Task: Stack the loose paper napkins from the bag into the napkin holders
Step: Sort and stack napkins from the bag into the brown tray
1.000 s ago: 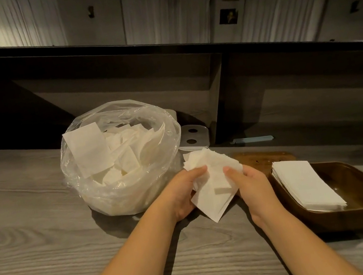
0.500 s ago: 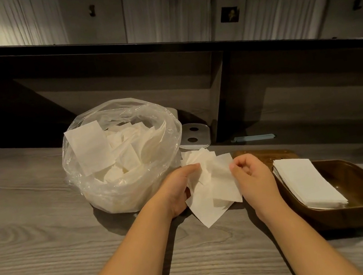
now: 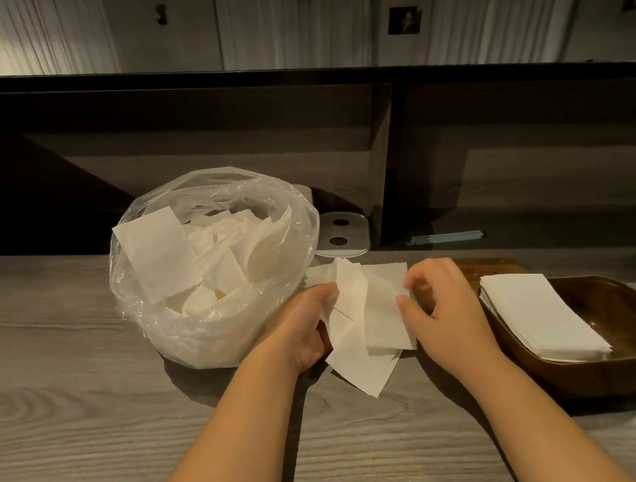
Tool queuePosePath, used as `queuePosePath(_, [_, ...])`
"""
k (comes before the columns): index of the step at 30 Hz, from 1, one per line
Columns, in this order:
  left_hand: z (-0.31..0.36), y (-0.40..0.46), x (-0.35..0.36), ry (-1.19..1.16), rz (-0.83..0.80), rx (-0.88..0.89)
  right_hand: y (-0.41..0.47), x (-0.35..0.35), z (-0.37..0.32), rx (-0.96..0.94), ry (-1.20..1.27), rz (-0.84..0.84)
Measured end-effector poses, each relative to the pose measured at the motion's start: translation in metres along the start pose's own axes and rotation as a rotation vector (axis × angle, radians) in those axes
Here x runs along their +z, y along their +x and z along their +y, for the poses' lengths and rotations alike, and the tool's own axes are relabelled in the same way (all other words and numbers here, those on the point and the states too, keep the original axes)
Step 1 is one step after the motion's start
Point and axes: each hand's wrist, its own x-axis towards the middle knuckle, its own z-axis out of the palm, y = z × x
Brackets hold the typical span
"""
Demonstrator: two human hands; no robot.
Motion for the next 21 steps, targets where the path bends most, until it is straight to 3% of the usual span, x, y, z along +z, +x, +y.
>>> queuePosePath(4, [0.001,0.0,0.001,-0.033,0.023,-0.02,-0.01,-0.012,-0.003,-0.048,-0.085,-0.396])
queuePosePath(6, [0.0,0.0,0.001,-0.032,0.022,-0.025,-0.012,-0.011,-0.004,-0.046,-0.196,-0.488])
queuePosePath(15, [-0.001,0.002,0.0,-0.036,0.035,-0.024,-0.007,-0.008,0.0,-0.04,-0.266,-0.242])
queuePosePath(18, [0.001,-0.001,-0.002,-0.011,0.04,-0.027,-0.008,-0.011,-0.002,-0.148,0.033,-0.041])
queuePosePath(21, [0.002,-0.002,-0.002,-0.02,0.04,-0.046,-0.013,-0.02,-0.01,-0.152,0.553,-0.092])
